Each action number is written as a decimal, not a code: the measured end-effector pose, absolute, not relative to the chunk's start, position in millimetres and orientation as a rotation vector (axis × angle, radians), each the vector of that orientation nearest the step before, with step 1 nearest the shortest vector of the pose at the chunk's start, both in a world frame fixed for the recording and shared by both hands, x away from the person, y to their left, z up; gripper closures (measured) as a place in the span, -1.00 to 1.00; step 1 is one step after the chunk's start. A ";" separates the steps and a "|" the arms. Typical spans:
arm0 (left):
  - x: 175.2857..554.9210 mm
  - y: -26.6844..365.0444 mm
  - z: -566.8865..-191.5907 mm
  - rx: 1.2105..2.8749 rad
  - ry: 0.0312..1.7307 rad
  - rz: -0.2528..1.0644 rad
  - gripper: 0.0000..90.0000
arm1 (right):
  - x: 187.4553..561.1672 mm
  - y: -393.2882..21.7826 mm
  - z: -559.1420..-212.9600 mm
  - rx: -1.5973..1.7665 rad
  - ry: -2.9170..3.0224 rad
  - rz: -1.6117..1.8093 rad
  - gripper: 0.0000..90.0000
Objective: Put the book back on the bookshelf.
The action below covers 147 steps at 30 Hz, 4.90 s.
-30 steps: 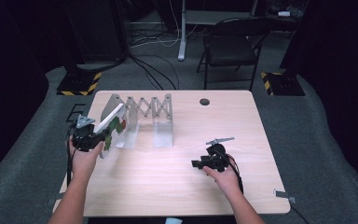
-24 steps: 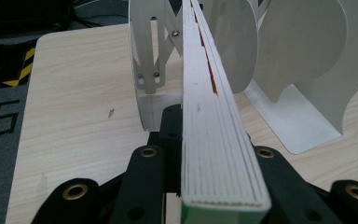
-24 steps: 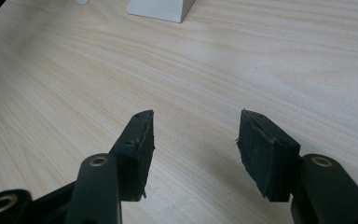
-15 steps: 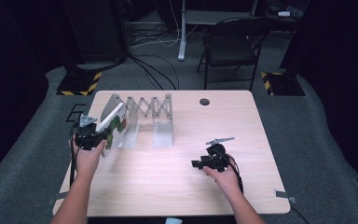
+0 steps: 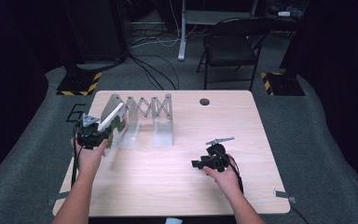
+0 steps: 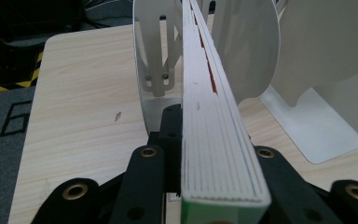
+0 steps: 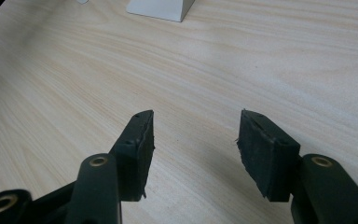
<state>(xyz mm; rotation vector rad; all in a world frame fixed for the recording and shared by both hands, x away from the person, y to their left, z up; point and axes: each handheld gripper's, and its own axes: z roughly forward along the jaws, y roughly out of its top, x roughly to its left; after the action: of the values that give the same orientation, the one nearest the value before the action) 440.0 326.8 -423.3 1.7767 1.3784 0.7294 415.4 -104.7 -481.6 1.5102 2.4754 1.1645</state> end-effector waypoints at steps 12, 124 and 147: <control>442.1 326.2 -433.0 1.746 1.392 0.741 0.68 | 415.8 -104.9 -482.2 1.509 2.476 1.165 0.01; 429.4 338.2 -431.7 1.819 1.446 0.620 -0.17 | 417.5 -102.7 -484.6 1.492 2.476 1.160 0.01; 406.8 324.7 -389.3 1.847 1.358 0.631 -0.16 | 416.8 -102.8 -483.3 1.506 2.474 1.154 0.01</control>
<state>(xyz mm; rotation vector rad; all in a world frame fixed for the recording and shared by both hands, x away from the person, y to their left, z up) 406.8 324.7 -389.3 1.8467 1.3584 0.6308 416.8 -102.8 -483.3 1.5058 2.4739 1.1543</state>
